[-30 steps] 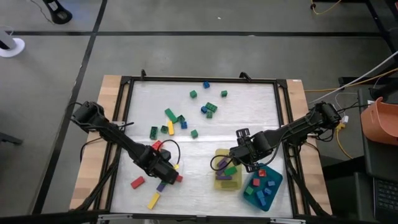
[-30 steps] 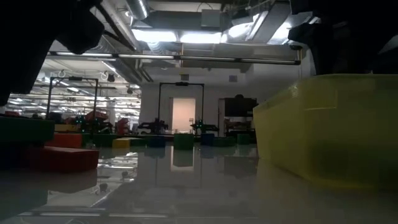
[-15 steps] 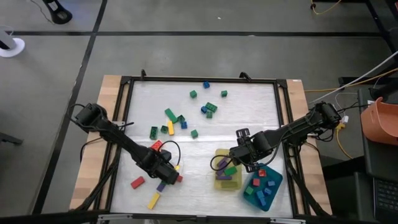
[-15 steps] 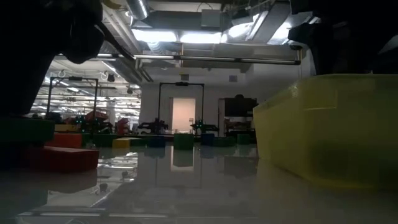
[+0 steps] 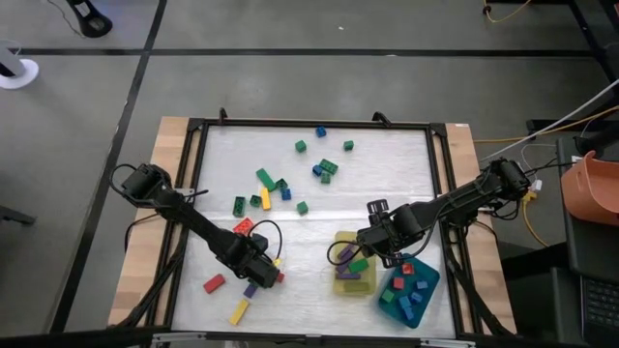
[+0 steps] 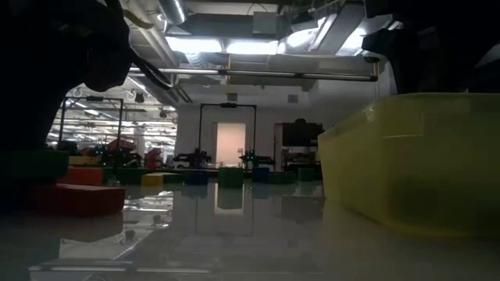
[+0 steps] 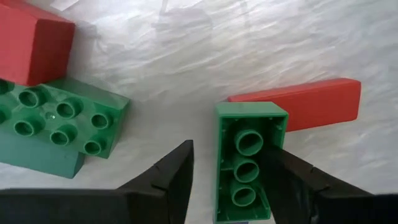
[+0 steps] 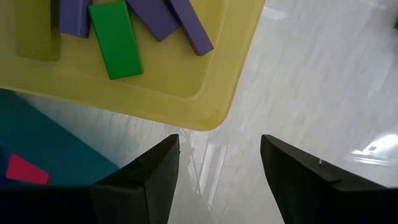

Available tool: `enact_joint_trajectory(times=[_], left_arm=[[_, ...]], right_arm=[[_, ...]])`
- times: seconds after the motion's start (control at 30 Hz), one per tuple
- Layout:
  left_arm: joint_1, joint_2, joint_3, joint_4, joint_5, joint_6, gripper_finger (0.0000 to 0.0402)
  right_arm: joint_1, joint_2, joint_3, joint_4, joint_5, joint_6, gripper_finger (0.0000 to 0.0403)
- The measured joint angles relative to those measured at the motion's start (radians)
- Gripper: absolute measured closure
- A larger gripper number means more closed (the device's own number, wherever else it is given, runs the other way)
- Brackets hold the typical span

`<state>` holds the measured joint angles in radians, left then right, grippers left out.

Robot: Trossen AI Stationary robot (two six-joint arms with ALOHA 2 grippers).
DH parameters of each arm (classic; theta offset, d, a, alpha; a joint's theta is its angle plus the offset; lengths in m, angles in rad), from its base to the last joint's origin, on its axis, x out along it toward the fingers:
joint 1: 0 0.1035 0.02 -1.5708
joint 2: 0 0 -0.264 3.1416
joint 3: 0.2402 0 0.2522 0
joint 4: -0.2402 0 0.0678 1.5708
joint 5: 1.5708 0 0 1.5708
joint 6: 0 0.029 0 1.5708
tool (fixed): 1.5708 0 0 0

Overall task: Sort blocks by size
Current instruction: Put the long green block into the yellow bin

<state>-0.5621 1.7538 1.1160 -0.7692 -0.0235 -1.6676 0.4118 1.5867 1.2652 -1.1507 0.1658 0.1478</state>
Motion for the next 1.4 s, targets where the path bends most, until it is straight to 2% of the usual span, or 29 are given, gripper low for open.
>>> enact_joint_trajectory(times=[0.23,0.43,0.7,0.83,1.03,1.2,1.3,1.4], left_arm=[[0.005,0.000,0.001,-0.001,0.000,0.044,0.0340],[0.030,-0.010,0.000,-0.001,0.003,0.085,0.0343],[0.093,-0.094,0.008,0.032,-0.010,0.186,0.0343],[0.134,-0.111,0.011,0.237,-0.119,0.288,0.0339],[0.207,-0.046,0.011,0.693,-0.279,0.618,0.0339],[0.265,0.064,0.012,1.042,-0.283,0.857,0.0320],[0.283,0.122,0.012,1.164,-0.256,0.973,0.0303],[0.292,0.158,0.012,1.200,-0.227,1.051,0.0283]], right_arm=[[0.000,0.000,0.000,0.000,0.000,0.000,0.0178],[0.000,0.000,0.000,0.000,0.000,0.000,0.0178],[0.000,0.000,0.000,0.009,-0.001,0.000,0.0178],[0.000,0.000,0.000,0.053,0.000,0.000,0.0178],[0.000,0.000,0.000,0.135,0.000,-0.009,0.0178],[0.000,0.000,0.000,0.146,0.001,-0.026,0.0178],[0.000,0.000,0.000,0.145,0.001,-0.026,0.0178],[0.000,0.000,0.000,0.145,0.000,-0.025,0.0178]])
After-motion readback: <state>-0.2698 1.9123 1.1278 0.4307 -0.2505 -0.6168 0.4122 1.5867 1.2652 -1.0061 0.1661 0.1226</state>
